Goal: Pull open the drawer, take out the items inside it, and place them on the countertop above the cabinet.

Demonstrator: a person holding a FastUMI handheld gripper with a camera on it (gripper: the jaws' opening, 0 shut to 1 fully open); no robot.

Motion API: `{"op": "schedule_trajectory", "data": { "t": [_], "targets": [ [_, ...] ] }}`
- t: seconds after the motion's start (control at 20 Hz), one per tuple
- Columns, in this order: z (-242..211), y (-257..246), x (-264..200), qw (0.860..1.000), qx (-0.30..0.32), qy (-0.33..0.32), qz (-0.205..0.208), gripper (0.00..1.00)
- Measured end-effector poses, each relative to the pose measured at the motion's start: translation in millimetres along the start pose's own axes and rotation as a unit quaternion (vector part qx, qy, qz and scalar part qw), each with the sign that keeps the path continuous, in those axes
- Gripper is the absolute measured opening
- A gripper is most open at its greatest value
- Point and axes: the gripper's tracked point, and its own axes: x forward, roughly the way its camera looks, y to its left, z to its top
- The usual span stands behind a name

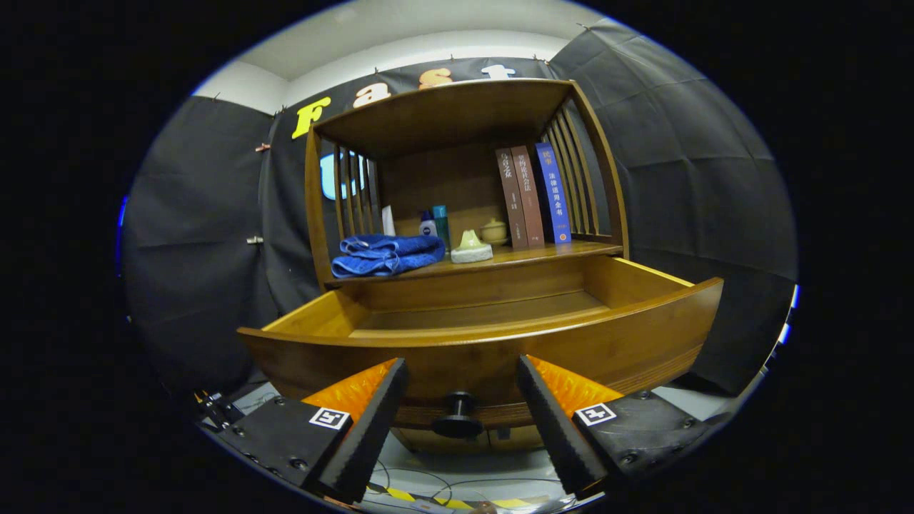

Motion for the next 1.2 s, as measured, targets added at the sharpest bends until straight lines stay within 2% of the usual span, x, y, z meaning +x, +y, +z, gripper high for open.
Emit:
{"op": "schedule_trajectory", "data": {
  "t": [0.3, 0.55, 1.2],
  "targets": [
    [2, 0, 3, 0.999, -0.011, -0.011, -0.033, 0.97],
    [5, 2, 15, 0.999, -0.017, -0.016, -0.037, 0.98],
    [29, -2, 140, 0.998, -0.018, -0.04, -0.045, 0.99]
  ]
}}
